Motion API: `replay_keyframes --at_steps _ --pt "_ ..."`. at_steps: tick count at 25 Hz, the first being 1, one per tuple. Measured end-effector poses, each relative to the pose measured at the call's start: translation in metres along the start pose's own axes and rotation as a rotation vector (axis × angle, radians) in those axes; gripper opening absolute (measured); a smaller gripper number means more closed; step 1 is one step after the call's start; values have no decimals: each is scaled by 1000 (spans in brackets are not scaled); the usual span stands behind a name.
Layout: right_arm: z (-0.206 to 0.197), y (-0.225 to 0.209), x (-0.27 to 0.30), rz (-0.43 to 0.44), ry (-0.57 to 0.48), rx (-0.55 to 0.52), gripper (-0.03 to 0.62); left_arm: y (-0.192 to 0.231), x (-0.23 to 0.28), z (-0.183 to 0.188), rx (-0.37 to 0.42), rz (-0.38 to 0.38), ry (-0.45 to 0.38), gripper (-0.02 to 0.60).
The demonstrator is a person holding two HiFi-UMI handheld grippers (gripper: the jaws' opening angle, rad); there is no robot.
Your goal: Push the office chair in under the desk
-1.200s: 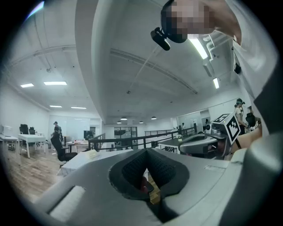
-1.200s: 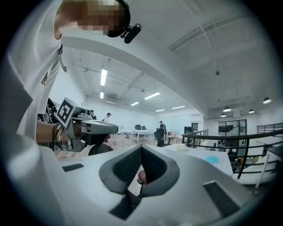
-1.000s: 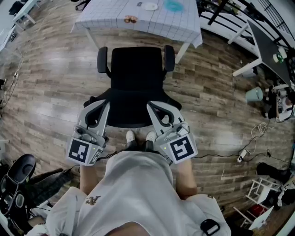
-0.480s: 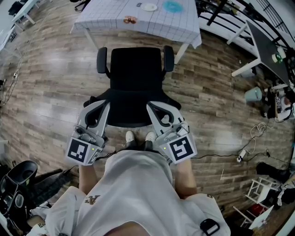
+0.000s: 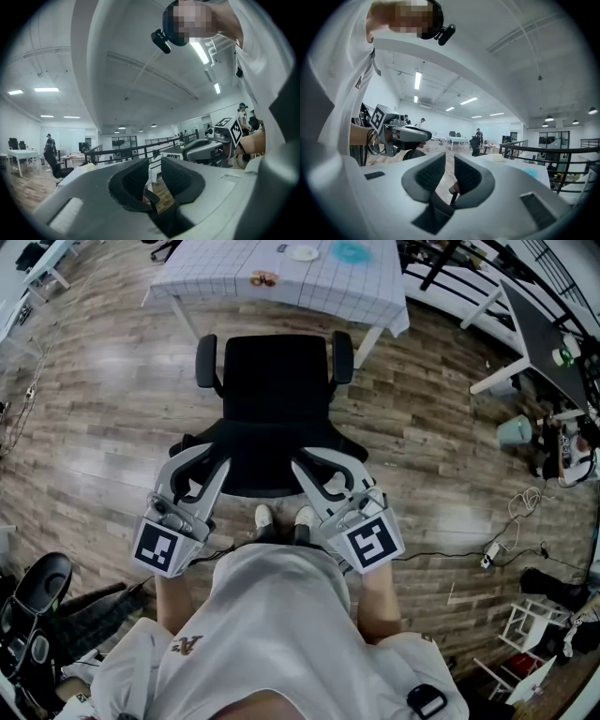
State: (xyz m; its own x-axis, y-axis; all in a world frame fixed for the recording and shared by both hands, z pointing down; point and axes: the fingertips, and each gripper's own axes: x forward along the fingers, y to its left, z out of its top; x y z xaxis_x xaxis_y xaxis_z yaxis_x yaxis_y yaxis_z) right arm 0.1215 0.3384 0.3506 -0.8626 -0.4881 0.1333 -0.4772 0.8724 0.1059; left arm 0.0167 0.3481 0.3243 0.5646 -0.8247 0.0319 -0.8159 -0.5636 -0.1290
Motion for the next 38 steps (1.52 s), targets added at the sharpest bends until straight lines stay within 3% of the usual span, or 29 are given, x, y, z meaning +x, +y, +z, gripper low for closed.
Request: replay_keyframes --at_steps 3,5,7,11,13,19,23,28,29,33,38 --pt "-1 4 -1 23 2 1 63 0 -3 -2 7 -12 8 112" --pt "-1 7 -1 47 4 -7 118 0 -5 -3 17 -21 17 121" --pt "0 10 0 64 2 -20 118 -1 -7 -4 23 -36 24 129" --pt "1 16 -2 108 -1 -36 120 -10 -12 -5 47 -106 39 174" --pt "3 22 -3 146 -10 -64 186 -16 -14 -7 66 -143 57 192" --pt "5 31 -3 216 -8 -118 187 -31 -17 -14 115 -254 114 247" --pt "0 37 -4 255 16 -137 224 -40 -17 -20 162 -308 157 289" --pt "-9 42 -6 283 65 -161 226 -47 -19 -29 193 -341 210 325" --pt "-11 43 -5 293 77 -169 263 -48 -19 -32 196 -344 223 333" --pt "-21 45 -3 308 134 -222 272 -48 -16 -42 231 -338 264 348" --pt "-27 48 1 327 167 -272 307 -52 -13 -50 263 -347 267 384"
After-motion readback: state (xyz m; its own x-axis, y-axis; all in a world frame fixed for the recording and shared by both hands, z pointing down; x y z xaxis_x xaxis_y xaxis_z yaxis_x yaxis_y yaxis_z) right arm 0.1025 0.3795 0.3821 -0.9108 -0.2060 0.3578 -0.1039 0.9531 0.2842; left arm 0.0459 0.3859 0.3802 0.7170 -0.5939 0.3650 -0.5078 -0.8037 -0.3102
